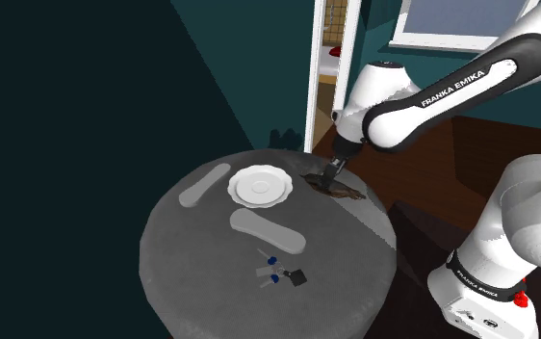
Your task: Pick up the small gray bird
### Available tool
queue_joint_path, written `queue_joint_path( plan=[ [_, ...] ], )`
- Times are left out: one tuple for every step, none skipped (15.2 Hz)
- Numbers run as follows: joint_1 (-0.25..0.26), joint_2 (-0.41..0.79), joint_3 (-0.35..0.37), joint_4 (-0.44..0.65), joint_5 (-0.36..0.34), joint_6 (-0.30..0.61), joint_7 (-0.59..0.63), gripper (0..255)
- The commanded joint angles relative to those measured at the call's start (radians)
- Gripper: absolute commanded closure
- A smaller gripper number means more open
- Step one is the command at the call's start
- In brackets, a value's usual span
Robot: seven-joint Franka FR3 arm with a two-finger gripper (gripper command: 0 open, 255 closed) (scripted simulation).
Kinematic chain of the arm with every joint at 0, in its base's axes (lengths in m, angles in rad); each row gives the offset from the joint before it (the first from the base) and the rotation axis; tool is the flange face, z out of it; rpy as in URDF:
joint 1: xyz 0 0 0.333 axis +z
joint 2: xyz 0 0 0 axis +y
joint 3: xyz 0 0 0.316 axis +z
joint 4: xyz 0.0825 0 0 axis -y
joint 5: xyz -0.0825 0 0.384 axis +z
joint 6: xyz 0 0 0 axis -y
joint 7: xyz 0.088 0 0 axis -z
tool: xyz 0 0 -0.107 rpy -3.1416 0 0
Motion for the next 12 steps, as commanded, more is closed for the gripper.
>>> queue_joint_path(
  plan=[
    [0.007,0.031,-0.003,-0.011,0.007,0.044,-0.006,0],
    [0.009,0.046,-0.005,-0.016,0.010,0.064,-0.009,0],
    [0.012,0.060,-0.008,-0.021,0.013,0.083,-0.013,0],
    [0.017,0.084,-0.012,-0.027,0.020,0.113,-0.019,0],
    [0.017,0.084,-0.012,-0.027,0.020,0.113,-0.019,0],
    [0.017,0.084,-0.012,-0.027,0.020,0.113,-0.019,0],
    [0.018,0.084,-0.011,-0.028,0.020,0.114,-0.018,255],
    [0.017,0.083,-0.012,-0.028,0.020,0.113,-0.019,255],
    [0.017,0.083,-0.012,-0.028,0.020,0.113,-0.019,255],
    [0.017,0.083,-0.012,-0.028,0.020,0.113,-0.019,255],
    [0.017,0.083,-0.012,-0.028,0.020,0.113,-0.019,255],
    [0.017,0.083,-0.012,-0.028,0.020,0.113,-0.019,255]
  ],
)
